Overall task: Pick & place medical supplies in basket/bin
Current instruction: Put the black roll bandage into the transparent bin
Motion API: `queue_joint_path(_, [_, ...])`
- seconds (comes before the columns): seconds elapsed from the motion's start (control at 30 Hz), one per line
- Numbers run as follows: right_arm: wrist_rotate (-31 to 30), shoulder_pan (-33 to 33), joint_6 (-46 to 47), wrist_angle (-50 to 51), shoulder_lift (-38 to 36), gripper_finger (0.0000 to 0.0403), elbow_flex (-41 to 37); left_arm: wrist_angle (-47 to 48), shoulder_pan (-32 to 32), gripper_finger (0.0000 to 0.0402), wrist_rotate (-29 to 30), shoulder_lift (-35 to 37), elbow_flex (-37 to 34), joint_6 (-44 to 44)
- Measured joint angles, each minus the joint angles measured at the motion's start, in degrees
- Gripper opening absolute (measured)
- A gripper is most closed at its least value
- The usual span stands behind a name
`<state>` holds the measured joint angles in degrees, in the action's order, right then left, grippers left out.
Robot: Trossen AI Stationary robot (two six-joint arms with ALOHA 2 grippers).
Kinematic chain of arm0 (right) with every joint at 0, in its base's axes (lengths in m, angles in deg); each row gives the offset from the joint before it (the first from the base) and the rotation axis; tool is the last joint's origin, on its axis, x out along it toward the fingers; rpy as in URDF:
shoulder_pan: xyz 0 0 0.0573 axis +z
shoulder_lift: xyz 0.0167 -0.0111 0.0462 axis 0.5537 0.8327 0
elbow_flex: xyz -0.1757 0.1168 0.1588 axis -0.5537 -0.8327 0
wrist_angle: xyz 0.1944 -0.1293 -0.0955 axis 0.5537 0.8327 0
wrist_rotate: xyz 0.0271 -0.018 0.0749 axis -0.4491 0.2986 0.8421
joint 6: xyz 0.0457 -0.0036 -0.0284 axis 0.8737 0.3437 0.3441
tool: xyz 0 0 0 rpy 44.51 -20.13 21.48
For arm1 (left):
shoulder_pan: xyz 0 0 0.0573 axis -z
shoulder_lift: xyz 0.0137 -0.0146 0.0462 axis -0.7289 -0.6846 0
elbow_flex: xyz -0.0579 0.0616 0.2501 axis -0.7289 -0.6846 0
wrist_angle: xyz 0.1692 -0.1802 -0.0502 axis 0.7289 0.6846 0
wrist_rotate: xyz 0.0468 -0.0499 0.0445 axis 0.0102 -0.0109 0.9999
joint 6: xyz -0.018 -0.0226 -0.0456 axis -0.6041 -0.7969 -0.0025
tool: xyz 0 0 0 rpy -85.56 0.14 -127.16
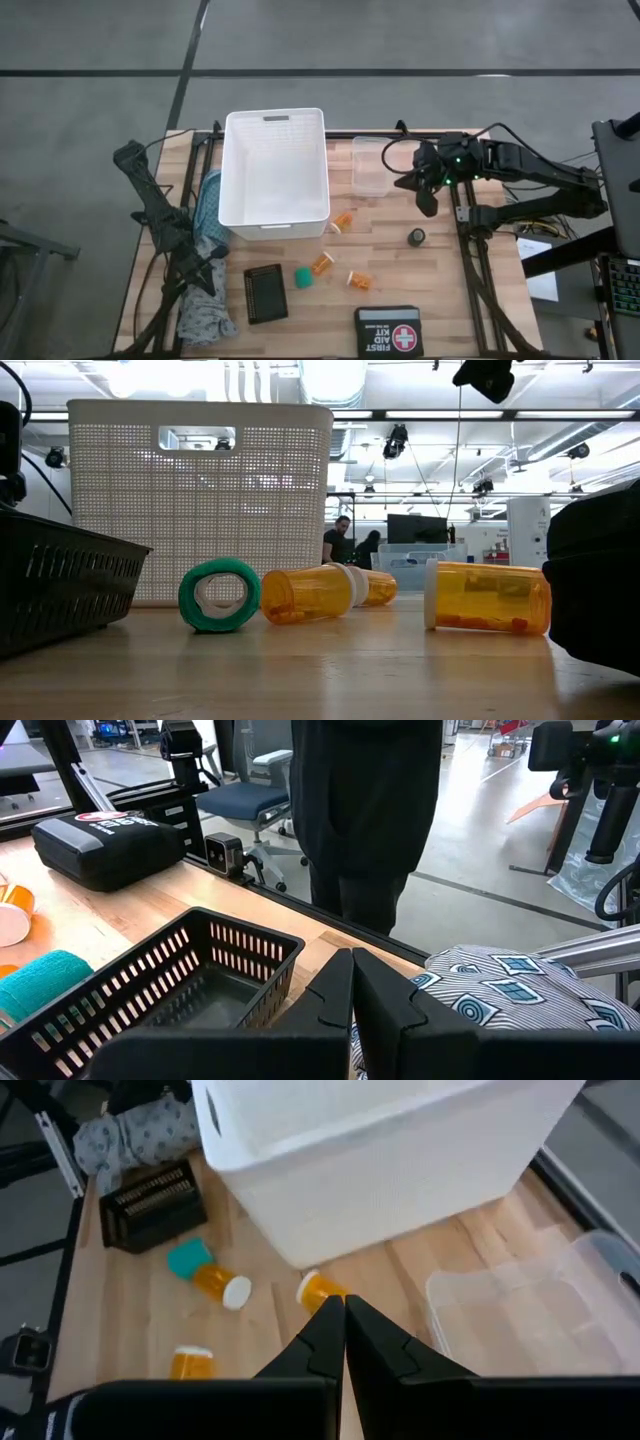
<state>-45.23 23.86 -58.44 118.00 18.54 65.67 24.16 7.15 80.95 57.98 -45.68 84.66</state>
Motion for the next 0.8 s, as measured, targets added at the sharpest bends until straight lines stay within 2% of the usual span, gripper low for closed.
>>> queue_joint_path(0.17, [4.2, 0.0, 6.5, 5.4, -1.1, 0.0014, 0.3, 0.0, 0.0, 0.0010, 0.0, 0.0, 0.0, 0.0])
queue_joint_path(0.3, [4.4, 0.0, 11.6, 7.6, -2.6, 0.0030, 0.1, 0.0, 0.0, 0.0010, 0.0, 0.0, 0.0, 0.0])
queue_joint_path(0.57, [4.4, 1.6, 13.9, 11.2, -4.2, 0.0085, -0.7, 0.0, 0.0, 0.0010, 0.0, 0.0, 0.0, 0.0])
queue_joint_path(0.8, [4.4, 4.9, 14.5, 13.7, -4.6, 0.0112, -2.0, 0.0, 0.0, 0.0010, 0.0, 0.0, 0.0, 0.0])
